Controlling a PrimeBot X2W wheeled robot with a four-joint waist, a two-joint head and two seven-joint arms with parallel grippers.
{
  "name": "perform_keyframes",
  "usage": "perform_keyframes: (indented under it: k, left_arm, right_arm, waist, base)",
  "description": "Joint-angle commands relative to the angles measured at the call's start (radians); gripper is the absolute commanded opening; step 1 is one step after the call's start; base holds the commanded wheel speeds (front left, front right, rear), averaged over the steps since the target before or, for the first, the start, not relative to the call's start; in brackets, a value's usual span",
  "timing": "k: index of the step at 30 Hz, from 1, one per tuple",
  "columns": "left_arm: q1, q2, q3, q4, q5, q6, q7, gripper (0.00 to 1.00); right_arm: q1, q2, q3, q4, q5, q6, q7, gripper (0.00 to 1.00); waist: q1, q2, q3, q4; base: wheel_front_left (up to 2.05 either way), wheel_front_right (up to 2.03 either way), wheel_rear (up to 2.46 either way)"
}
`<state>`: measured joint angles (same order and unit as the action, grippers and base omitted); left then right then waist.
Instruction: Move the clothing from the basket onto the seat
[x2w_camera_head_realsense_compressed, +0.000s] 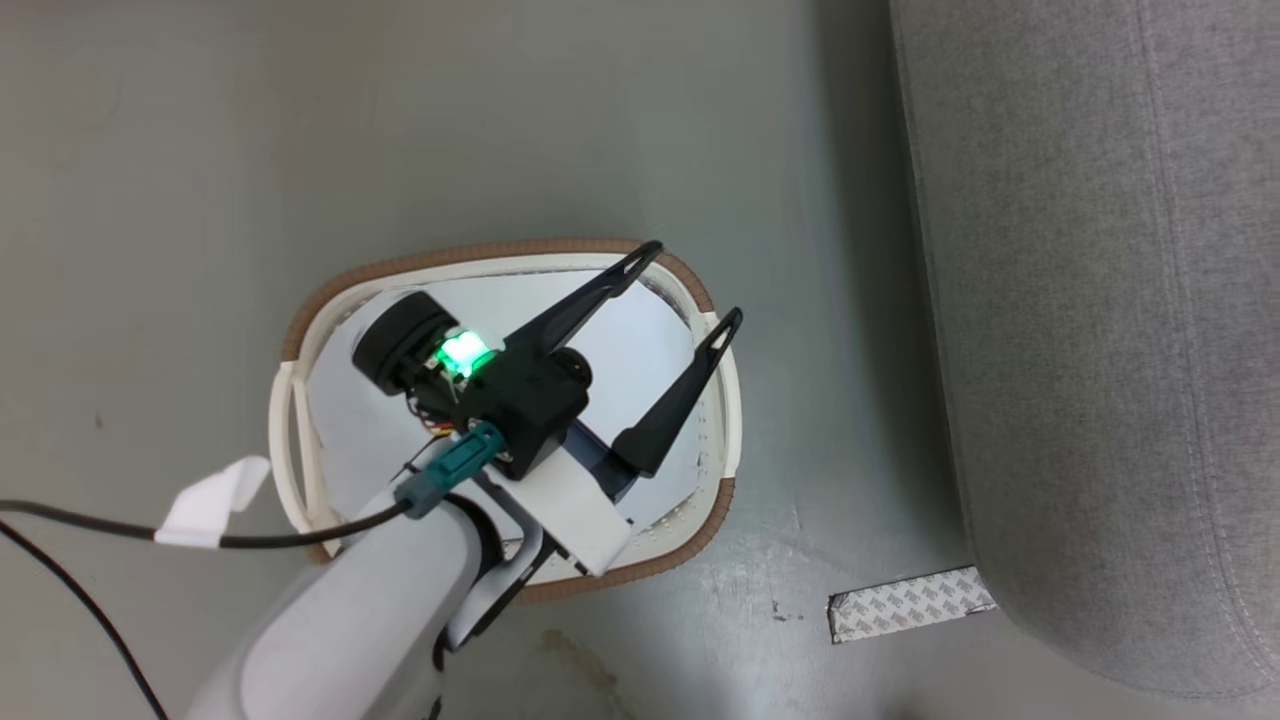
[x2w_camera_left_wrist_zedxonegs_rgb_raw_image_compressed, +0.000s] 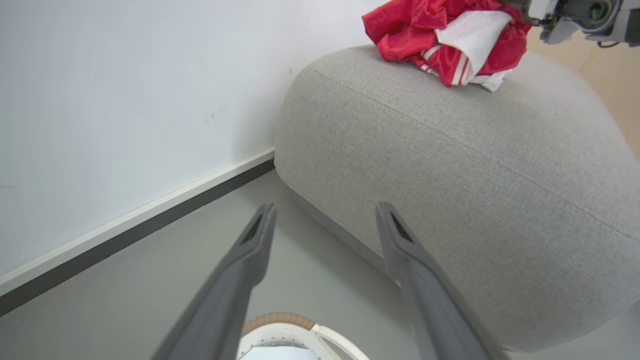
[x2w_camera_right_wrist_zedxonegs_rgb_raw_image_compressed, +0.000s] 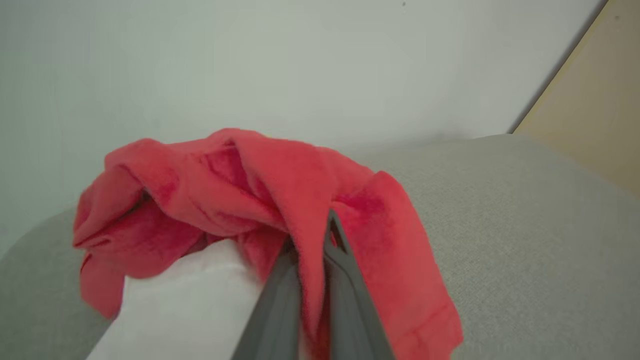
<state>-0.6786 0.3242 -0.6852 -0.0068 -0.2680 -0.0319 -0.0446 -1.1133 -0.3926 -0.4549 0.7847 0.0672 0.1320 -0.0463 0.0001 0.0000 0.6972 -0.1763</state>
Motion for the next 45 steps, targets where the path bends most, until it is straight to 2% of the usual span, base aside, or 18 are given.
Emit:
perform_keyframes:
  k: [1,3,4,5,6,14,19,22,23,26,33,41,45]
  left_arm:
    - [0.022,0.012,0.010,-0.002,-0.009,0.011,-0.001,1.00]
    - [0.035,0.019,0.015,-0.002,-0.019,0.018,-0.006,1.00]
    - [0.041,0.021,0.017,0.000,-0.023,0.021,-0.009,1.00]
    - [0.047,0.022,0.018,0.000,-0.026,0.025,-0.010,1.00]
    - [0.054,0.024,0.021,0.003,-0.031,0.030,-0.012,1.00]
    - [0.104,0.019,0.046,0.035,-0.062,0.059,-0.053,1.00]
    - [0.169,0.020,0.078,0.071,-0.102,0.095,-0.092,1.00]
    - [0.230,0.029,0.107,0.099,-0.123,0.124,-0.128,1.00]
    - [0.275,0.033,0.126,0.120,-0.144,0.143,-0.147,1.00]
    - [0.339,0.040,0.157,0.147,-0.170,0.173,-0.170,1.00]
    - [0.473,0.037,0.219,0.196,-0.217,0.224,-0.206,1.00]
    - [0.622,0.024,0.298,0.235,-0.234,0.258,-0.220,1.00]
    - [0.673,0.012,0.342,0.223,-0.204,0.251,-0.220,1.00]
  right_arm:
    - [0.017,0.016,0.000,0.037,-0.003,-0.003,-0.013,0.00]
    - [0.028,0.025,0.008,0.070,-0.007,-0.003,-0.021,0.01]
    - [0.036,0.028,0.012,0.084,-0.014,-0.003,-0.021,0.25]
    - [0.041,0.031,0.020,0.096,-0.014,-0.003,-0.020,0.66]
    - [0.044,0.033,0.029,0.104,-0.016,-0.003,-0.024,1.00]
    - [0.148,0.006,0.134,0.070,0.007,-0.003,-0.069,1.00]
    - [0.280,0.012,0.213,-0.035,0.060,-0.003,-0.115,1.00]
    - [0.411,0.025,0.249,-0.159,0.112,-0.003,-0.144,1.00]
    - [0.513,0.041,0.264,-0.252,0.145,-0.003,-0.159,1.00]
    - [0.674,0.068,0.271,-0.395,0.162,-0.003,-0.166,1.00]
    - [0.959,0.180,0.296,-0.655,0.106,-0.003,-0.182,1.00]
    - [1.147,0.293,0.336,-0.774,0.058,-0.003,-0.198,1.00]
    - [1.212,0.323,0.336,-0.778,0.044,-0.003,-0.206,1.00]
  waist:
    - [-0.0001,0.0000,-0.009,-0.008]
    - [-0.0001,0.0000,-0.023,-0.014]
    - [-0.0001,0.0000,-0.033,-0.017]
    - [-0.0001,0.0000,-0.042,-0.018]
    - [-0.0001,0.0000,-0.055,-0.021]
    - [-0.0001,0.0000,-0.179,-0.018]
    - [-0.0001,0.0000,-0.273,-0.005]
    - [-0.0001,0.0000,-0.345,0.010]
    - [-0.0001,0.0000,-0.393,0.025]
    - [-0.0001,0.0000,-0.454,0.050]
    - [-0.0001,0.0000,-0.567,0.095]
    - [-0.0001,0.0000,-0.679,0.134]
    - [-0.0001,0.0000,-0.712,0.152]
  base:
    - [0.00,0.00,0.00]
    - [0.00,0.00,0.00]
    - [0.00,0.00,0.00]
    - [0.00,0.00,0.00]
    - [0.00,0.00,0.00]
    - [0.00,0.00,0.00]
    - [0.00,0.00,0.00]
    - [0.00,0.00,0.00]
    - [0.00,0.00,0.00]
    - [0.00,0.00,0.00]
    - [0.00,0.00,0.00]
    - [0.00,0.00,0.00]
    - [0.00,0.00,0.00]
